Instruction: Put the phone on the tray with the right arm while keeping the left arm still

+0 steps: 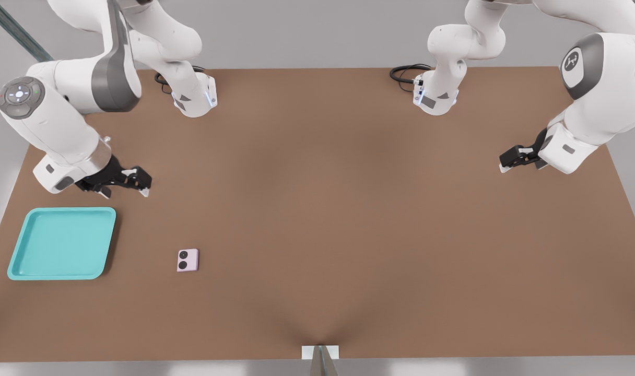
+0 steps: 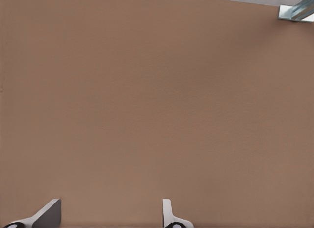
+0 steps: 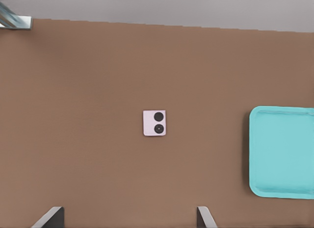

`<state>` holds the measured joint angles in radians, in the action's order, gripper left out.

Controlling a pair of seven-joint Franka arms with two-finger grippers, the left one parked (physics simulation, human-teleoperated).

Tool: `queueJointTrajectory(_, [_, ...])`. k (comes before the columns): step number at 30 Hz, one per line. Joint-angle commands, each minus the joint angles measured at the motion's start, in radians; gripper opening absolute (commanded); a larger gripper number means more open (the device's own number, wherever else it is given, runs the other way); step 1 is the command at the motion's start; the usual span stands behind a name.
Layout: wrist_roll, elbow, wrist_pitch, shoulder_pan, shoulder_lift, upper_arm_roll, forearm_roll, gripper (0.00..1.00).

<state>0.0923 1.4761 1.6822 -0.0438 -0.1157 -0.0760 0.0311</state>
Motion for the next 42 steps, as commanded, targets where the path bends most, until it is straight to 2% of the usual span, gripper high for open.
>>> queueJointTrajectory(1, [0.026,-0.002,-0.002,0.001,-0.001,0.004,0.0,1.0])
queueJointTrajectory(3, [0.026,-0.003,0.005,0.001,-0.001,-0.007,0.001,1.0])
queueJointTrajectory(5, [0.044,-0.007,0.063,-0.039,-0.07,-0.028,0.059,1.0])
queueJointTrajectory(9, [0.147,-0.215,0.099,-0.128,-0.354,-0.03,0.078,1.0])
queueJointTrajectory(11, [0.192,-0.133,0.348,-0.136,-0.433,-0.022,0.076,1.0])
queueJointTrajectory(13, [0.172,-0.022,0.496,-0.123,-0.437,-0.018,0.109,1.0])
queueJointTrajectory(15, [0.158,0.0,0.514,-0.108,-0.44,-0.015,0.104,1.0])
queueJointTrajectory(18, [0.021,-0.003,0.516,-0.105,-0.458,0.035,0.049,1.0])
queueJointTrajectory(22, [0.056,0.013,0.534,-0.108,-0.475,0.021,0.043,1.0])
queueJointTrajectory(24, [0.058,0.021,0.531,-0.108,-0.483,0.021,-0.03,1.0])
queueJointTrajectory(34, [0.044,0.133,0.626,-0.091,-0.504,0.048,-0.03,1.0])
queueJointTrajectory(42, [0.023,0.13,0.688,-0.091,-0.561,0.056,-0.026,1.0])
